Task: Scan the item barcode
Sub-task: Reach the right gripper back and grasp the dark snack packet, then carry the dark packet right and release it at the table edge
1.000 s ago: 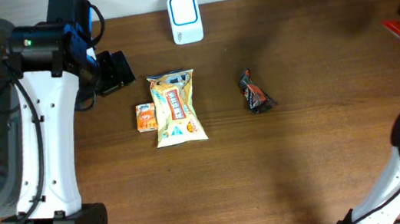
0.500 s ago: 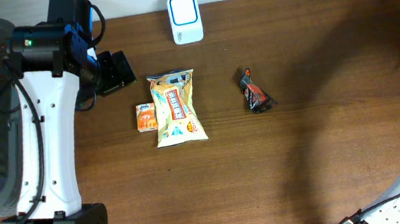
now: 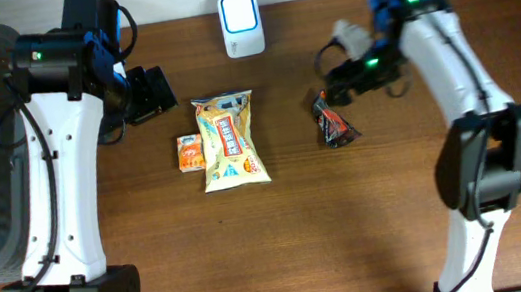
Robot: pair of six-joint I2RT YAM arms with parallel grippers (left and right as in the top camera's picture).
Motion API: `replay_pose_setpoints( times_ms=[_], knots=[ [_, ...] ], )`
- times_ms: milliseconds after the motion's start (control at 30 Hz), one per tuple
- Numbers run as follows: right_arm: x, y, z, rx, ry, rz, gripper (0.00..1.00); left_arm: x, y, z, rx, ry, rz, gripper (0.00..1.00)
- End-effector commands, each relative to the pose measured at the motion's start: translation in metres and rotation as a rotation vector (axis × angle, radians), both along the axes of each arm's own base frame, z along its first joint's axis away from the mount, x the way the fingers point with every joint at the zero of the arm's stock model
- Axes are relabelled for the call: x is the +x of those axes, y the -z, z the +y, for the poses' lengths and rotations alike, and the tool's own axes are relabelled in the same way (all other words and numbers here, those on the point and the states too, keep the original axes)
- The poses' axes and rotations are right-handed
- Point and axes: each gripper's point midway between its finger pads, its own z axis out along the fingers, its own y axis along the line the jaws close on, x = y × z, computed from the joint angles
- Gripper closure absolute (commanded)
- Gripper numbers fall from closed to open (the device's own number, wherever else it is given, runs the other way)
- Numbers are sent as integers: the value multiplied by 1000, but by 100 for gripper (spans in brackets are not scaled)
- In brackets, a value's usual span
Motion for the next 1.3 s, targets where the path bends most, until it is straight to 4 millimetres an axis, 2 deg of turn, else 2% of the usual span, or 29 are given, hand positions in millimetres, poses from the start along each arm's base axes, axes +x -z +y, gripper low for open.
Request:
replay_pose_setpoints(
  times_ms=[0,33,100,133,167,233,267,333,433,500,533,600,700,733,833,900,967,1033,1100,1200,1267],
  knots=[
    [-7,23,26,-190,-122,-35,4,-1,-6,2,-1,-8,-17,1],
    [-9,36,37,-236,-128,-52,9,-1,-6,2,-1,-8,-17,1],
    [-4,57,35,-329,-45,-88,21,-1,-6,2,-1,-8,-17,1],
    [-2,64,35,-330,-42,-99,23,-1,-6,2,-1,-8,-17,1],
    [1,67,29,-342,-28,-109,27,-1,-6,2,-1,-8,-17,1],
    [3,67,24,-343,-8,-111,43,-1,-6,2,-1,-8,-17,1],
    [4,67,22,-342,-4,-109,56,-1,-6,2,-1,-8,-17,1],
    [3,69,23,-337,-5,-103,61,-1,-6,2,-1,-8,-17,1],
    [1,87,21,-347,-10,-70,63,-1,-6,2,-1,-8,-17,1],
    [-1,98,21,-353,-15,-46,69,-1,-6,2,-1,-8,-17,1],
    [-2,103,20,-356,-16,-35,69,-1,-6,2,-1,-8,-17,1],
    [0,110,20,-362,7,-29,77,-1,-6,2,0,-8,-17,1],
    [12,97,23,-338,110,-53,96,-1,-6,2,0,-8,-17,1],
    [18,91,25,-327,146,-63,96,-1,-6,2,-1,-8,-17,1],
    [44,49,34,-269,258,-120,96,-1,-6,2,0,-8,-17,1],
    [64,16,59,-129,241,-182,96,-1,-6,2,-1,-8,-17,1],
    [96,-22,95,87,217,-305,96,-1,-6,2,0,-8,-18,1],
    [130,-50,112,189,251,-463,96,-1,-6,2,-1,-8,-17,1],
    [161,-69,124,202,268,-643,96,-1,-6,2,0,-8,-17,1],
    [187,-68,133,192,298,-774,96,-1,-6,2,-1,-8,-17,1],
    [205,-40,136,141,344,-838,96,-1,-6,2,0,-8,-18,1]
  ],
)
